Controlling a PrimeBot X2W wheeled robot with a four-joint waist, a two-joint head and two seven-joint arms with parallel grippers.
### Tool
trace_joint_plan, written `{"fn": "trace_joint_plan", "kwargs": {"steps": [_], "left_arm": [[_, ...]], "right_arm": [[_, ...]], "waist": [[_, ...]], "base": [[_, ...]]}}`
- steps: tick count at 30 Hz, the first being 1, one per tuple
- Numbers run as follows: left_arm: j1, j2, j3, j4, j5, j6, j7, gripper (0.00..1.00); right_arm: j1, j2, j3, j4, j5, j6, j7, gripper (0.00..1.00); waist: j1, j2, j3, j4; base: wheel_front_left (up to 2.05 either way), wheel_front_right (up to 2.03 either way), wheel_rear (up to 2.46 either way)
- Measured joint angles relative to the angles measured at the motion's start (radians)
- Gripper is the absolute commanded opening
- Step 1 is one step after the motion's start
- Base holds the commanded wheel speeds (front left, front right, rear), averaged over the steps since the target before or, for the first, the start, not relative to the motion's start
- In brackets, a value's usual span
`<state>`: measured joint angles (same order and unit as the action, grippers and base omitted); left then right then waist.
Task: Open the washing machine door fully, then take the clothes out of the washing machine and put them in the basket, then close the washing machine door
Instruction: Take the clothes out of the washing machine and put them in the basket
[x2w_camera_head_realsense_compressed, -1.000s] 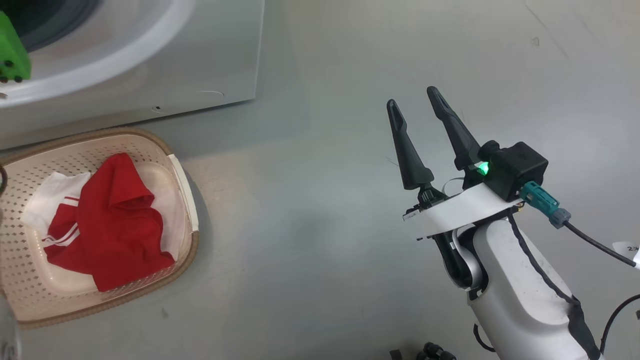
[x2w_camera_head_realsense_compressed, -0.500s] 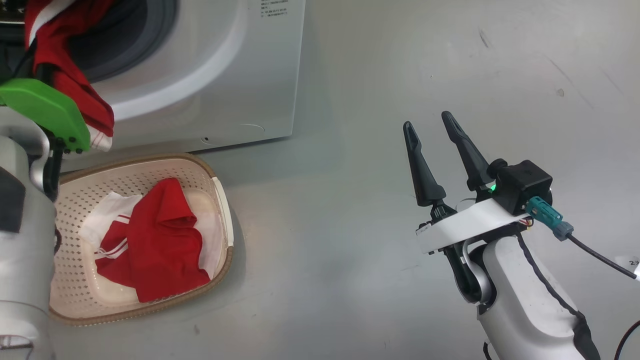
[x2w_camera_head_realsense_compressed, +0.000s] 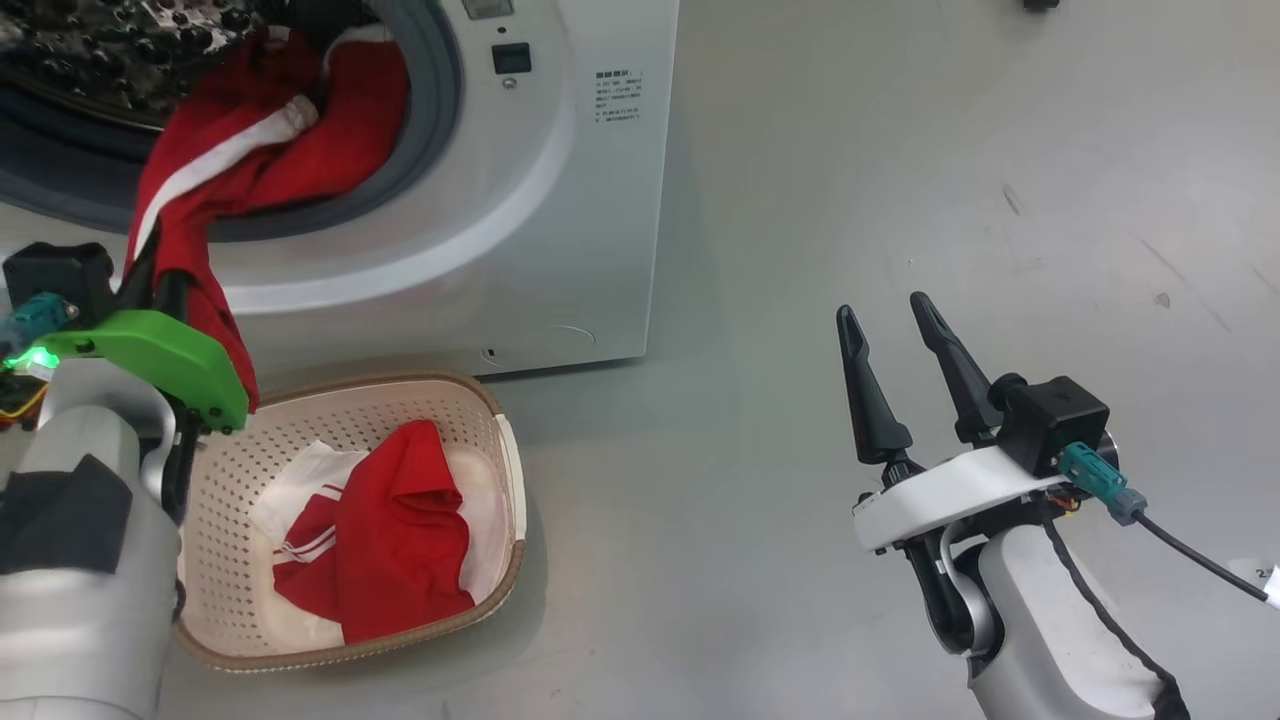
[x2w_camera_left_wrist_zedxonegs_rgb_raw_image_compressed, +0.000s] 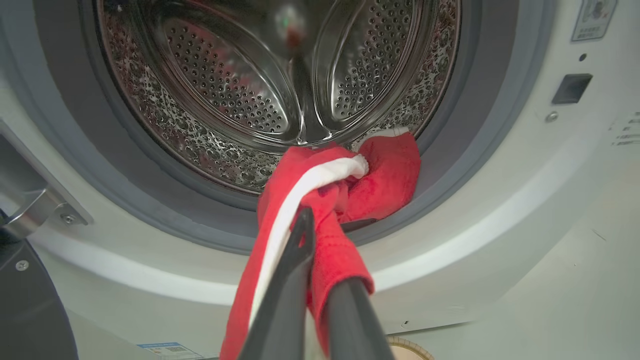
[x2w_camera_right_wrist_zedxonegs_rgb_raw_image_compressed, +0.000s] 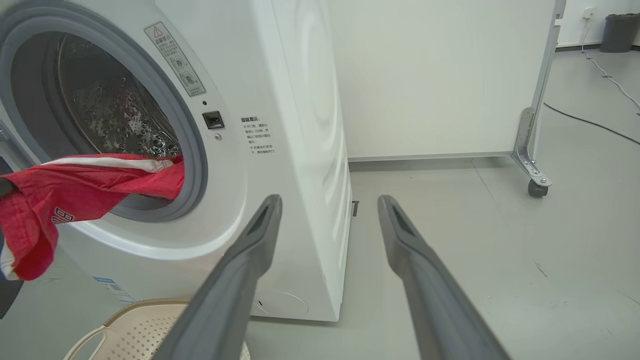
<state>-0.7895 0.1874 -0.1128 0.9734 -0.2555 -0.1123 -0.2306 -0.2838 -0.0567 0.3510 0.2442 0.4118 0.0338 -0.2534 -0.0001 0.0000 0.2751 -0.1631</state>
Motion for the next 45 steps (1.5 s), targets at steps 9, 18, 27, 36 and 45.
{"fn": "trace_joint_plan", "kwargs": {"steps": [9,18,27,36,45], "left_arm": [[0.105,-0.040,-0.015,-0.040,-0.005,-0.007,-0.010,0.00],[0.194,-0.049,-0.014,-0.111,-0.008,-0.008,-0.019,0.00],[0.249,-0.053,0.014,-0.254,-0.023,-0.008,-0.019,0.00],[0.299,-0.071,0.056,-0.547,-0.026,-0.008,-0.021,0.00],[0.341,-0.081,0.048,-0.638,-0.026,-0.008,-0.021,0.00]], "right_arm": [[0.046,-0.002,-0.028,0.007,0.000,0.001,0.000,1.00],[0.080,-0.002,-0.040,0.010,0.000,0.009,0.000,1.00],[0.090,-0.002,-0.035,0.009,0.000,0.018,0.000,1.00],[0.107,-0.001,-0.040,0.005,0.000,0.026,0.000,1.00],[0.107,-0.001,-0.040,0.001,-0.001,0.026,0.000,1.00]], "waist": [[0.0000,0.0000,-0.083,0.042],[0.0000,0.0000,-0.148,0.077],[0.0000,0.0000,-0.172,0.098],[0.0000,0.0000,-0.165,0.101],[0.0000,0.0000,-0.158,0.098]], "base": [[0.00,0.00,0.00],[0.00,0.00,0.00],[0.00,0.00,0.00],[0.00,0.00,0.00],[0.00,0.00,0.00]]}}
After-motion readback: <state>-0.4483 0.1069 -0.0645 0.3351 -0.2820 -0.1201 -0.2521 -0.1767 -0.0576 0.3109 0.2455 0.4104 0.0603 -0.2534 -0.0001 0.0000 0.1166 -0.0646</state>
